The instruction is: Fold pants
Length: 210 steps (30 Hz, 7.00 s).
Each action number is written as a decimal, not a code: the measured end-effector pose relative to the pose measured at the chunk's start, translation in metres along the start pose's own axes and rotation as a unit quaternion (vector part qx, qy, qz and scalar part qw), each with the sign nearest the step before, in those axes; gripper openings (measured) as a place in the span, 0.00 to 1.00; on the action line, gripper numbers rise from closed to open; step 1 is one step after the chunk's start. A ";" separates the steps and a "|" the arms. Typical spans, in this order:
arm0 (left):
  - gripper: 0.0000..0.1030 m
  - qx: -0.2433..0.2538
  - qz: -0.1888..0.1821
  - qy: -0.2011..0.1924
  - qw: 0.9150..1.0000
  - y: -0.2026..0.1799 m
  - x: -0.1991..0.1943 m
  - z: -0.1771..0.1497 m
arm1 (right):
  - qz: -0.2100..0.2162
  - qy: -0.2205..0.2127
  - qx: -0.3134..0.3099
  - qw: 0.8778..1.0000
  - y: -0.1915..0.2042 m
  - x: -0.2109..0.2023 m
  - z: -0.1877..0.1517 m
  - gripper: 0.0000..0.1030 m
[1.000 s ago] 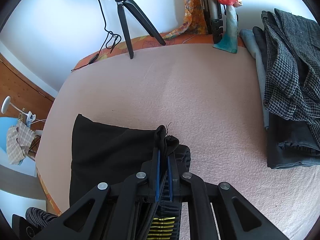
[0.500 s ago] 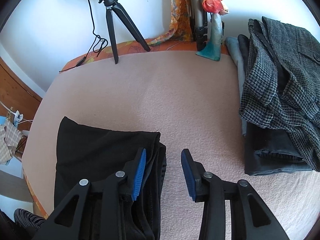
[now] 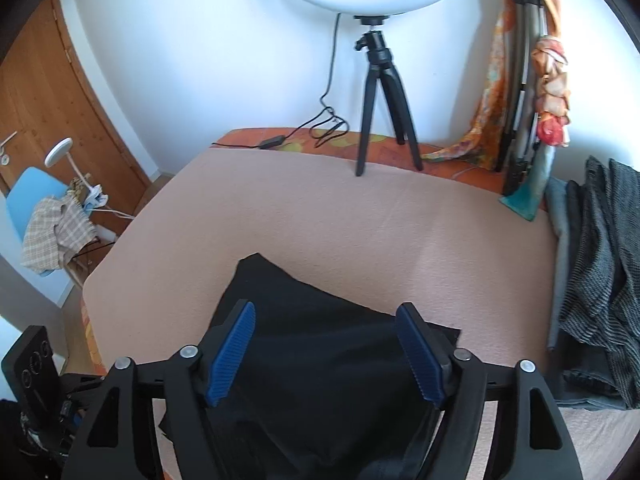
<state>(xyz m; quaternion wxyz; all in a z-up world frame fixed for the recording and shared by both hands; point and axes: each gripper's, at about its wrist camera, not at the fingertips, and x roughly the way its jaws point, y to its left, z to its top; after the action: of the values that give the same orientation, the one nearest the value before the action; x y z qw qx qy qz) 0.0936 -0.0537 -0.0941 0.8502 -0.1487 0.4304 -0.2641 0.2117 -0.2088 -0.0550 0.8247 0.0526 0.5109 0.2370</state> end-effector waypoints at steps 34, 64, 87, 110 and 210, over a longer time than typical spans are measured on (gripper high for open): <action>0.03 -0.027 -0.055 0.021 0.998 0.012 0.014 -0.021 | 0.004 0.139 -0.075 0.987 0.066 0.141 0.048 0.09; 0.15 0.065 -0.012 0.002 0.998 -0.025 -0.012 -0.009 | 0.006 0.026 0.014 1.000 0.025 0.030 0.019 0.34; 0.27 0.175 -0.036 0.089 0.980 -0.073 0.046 -0.001 | -0.017 0.035 0.162 0.986 -0.044 -0.062 -0.141 0.50; 0.33 0.182 -0.056 0.135 0.972 -0.062 0.065 -0.010 | -0.017 0.050 0.165 0.985 -0.033 -0.062 -0.156 0.02; 0.11 0.040 -0.012 -0.016 0.999 -0.014 0.082 0.182 | 0.051 0.009 0.174 0.983 -0.034 -0.050 -0.153 0.28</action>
<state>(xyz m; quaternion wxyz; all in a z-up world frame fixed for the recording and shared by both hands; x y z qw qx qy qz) 0.2765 -0.1075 -0.0344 0.8591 -0.1234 0.4040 -0.2889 0.0724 -0.2847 -0.0970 0.7850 0.2198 0.5482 0.1868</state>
